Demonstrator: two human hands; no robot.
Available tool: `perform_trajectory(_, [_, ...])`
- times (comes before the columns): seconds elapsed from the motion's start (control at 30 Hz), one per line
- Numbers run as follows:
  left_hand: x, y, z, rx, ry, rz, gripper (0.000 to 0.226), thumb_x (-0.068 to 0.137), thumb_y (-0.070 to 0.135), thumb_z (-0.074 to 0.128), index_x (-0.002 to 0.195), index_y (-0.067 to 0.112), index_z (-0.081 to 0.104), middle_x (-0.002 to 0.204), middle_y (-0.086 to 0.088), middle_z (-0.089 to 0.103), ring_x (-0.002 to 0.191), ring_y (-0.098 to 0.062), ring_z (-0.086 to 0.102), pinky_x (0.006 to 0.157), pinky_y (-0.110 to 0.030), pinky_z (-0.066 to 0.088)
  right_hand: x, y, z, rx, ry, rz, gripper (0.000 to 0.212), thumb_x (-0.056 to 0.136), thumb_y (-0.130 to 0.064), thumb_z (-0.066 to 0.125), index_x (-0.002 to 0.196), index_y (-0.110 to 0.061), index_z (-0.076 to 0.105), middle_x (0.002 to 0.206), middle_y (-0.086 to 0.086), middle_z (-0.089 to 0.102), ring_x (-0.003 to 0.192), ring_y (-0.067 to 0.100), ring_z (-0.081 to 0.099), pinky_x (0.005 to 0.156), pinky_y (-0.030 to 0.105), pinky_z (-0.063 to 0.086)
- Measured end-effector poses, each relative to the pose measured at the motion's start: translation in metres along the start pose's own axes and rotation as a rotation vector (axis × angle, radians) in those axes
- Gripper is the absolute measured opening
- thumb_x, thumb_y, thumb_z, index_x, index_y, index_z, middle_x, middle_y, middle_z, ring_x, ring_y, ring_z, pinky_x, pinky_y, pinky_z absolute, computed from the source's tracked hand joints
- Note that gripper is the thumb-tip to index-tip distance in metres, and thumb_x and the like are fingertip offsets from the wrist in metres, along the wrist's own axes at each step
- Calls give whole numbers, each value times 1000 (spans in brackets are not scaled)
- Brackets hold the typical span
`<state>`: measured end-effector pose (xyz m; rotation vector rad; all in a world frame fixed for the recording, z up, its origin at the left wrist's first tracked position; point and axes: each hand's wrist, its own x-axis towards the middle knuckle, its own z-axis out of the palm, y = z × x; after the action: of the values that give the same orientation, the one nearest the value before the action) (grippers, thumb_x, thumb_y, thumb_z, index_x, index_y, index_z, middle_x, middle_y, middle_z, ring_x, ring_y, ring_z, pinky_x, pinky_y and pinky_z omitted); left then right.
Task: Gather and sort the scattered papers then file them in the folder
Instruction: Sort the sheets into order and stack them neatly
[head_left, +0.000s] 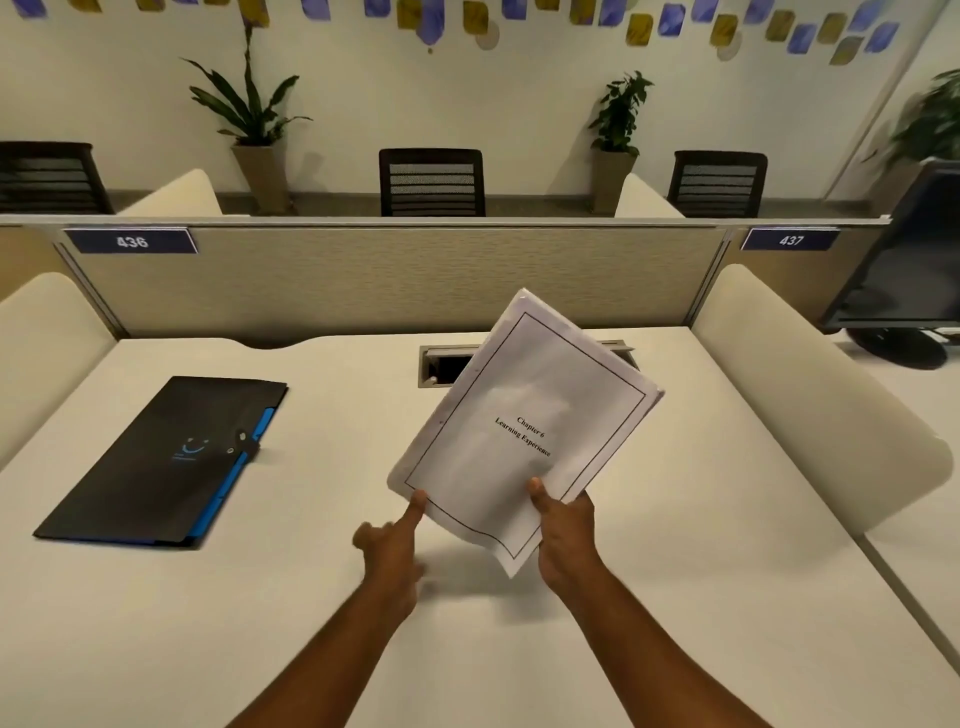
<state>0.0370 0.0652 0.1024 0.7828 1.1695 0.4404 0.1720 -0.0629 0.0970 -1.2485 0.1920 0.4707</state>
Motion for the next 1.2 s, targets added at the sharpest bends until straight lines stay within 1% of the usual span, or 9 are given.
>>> perform_trajectory(0.07, [3,0,-1,-158,-258,-81,64,82,36,73,135,8,50,127,-12,65,116,-29,61,92,-54,52,-3,4,2,35,-36,58,39,88,0,73,124,-11,64,116,11,74,111,32,69,104,51,51])
perform_trajectory(0.13, [3,1,-2,-206,-314,14,43,89,22,66,131,16,56,121,-8,69,112,-27,64,85,-49,54,-11,12,-2,29,-99,85,40,87,2,73,125,-10,64,117,11,74,111,32,70,104,51,51])
perform_trajectory(0.27, [6,5,-11,-105,-202,257,39,94,5,59,128,22,54,124,-6,65,115,-27,60,97,-55,49,-16,19,-19,70,-207,132,45,81,9,73,122,-7,65,111,12,77,100,29,75,88,42,60])
perform_trajectory(0.4, [12,18,-36,120,-98,501,33,95,7,59,120,28,53,111,7,65,111,-22,61,88,-34,51,11,-12,-48,168,-148,141,46,78,6,72,121,-12,68,109,13,77,93,29,74,76,38,61])
perform_trajectory(0.5, [15,33,-50,274,-32,618,27,95,12,60,117,27,53,105,9,64,105,-22,62,79,-26,50,25,-40,-69,-140,-289,76,42,83,-1,73,121,-19,67,106,13,77,92,29,73,73,39,59])
perform_trajectory(0.6, [10,34,-49,350,-7,690,24,96,19,60,117,27,55,106,4,65,103,-21,63,87,-37,53,17,-40,-60,-453,-419,-54,39,80,-4,81,116,-14,69,103,7,78,97,28,75,73,33,60])
perform_trajectory(0.8, [-21,16,-32,268,-23,843,22,93,30,59,106,41,45,103,16,59,100,-5,60,80,-23,52,-19,-8,-28,-472,-150,-483,38,83,-3,76,98,-35,64,94,-15,70,87,4,67,73,14,54])
perform_trajectory(1.0, [-22,-4,-51,274,-84,869,35,88,8,68,106,30,47,104,8,64,105,-15,61,95,-33,46,-26,5,-45,-466,-70,-409,63,77,-2,83,123,-27,49,112,-14,60,105,5,60,85,18,51])
perform_trajectory(1.2, [-13,4,-49,356,-82,871,34,89,9,67,104,35,49,101,16,60,100,-5,59,85,-15,47,-14,-4,-44,-479,-79,-412,54,79,-2,80,123,-20,54,113,-6,66,106,12,65,86,29,57])
